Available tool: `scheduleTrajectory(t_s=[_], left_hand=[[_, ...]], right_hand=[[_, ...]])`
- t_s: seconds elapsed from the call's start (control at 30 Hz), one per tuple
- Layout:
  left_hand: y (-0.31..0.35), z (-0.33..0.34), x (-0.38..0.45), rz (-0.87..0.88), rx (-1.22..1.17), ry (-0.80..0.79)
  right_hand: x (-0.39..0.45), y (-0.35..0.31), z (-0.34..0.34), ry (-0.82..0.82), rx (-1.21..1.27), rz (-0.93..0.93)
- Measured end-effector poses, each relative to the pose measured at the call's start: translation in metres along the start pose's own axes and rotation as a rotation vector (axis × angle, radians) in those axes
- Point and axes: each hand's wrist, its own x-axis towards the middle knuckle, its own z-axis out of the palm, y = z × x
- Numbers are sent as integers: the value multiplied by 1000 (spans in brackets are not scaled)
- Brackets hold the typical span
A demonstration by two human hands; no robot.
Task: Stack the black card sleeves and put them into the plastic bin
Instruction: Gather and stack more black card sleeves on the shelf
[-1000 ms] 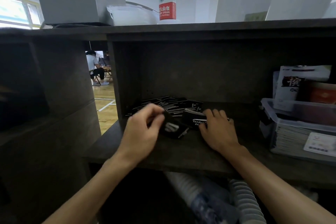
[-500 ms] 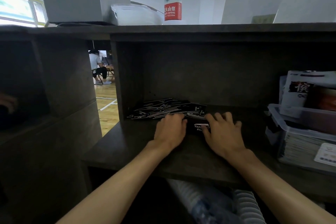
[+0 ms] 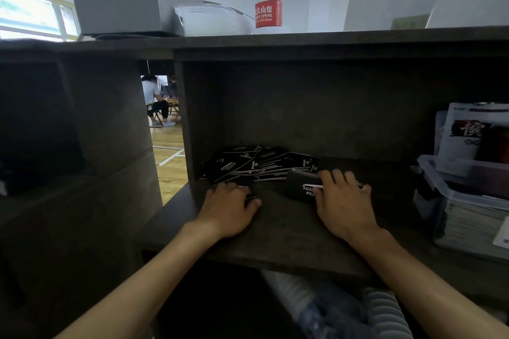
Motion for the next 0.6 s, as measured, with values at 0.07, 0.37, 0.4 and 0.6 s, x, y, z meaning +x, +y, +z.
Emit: scheduleTrajectory(t_s=[0.07,0.37,0.4,0.6], left_hand=[[-2,-5,2,37,-64,78],[-26,-4,82,-150,-107,-81],[-22,2,85,-135,-77,-104],[-6,10,56,97,-61,-4]], right_hand=[[-1,0,-2,-2,16,4],[0,0,1,-4,79,28],[1,0,2,-8,95,34],[-1,2,-2,-2,145,25]])
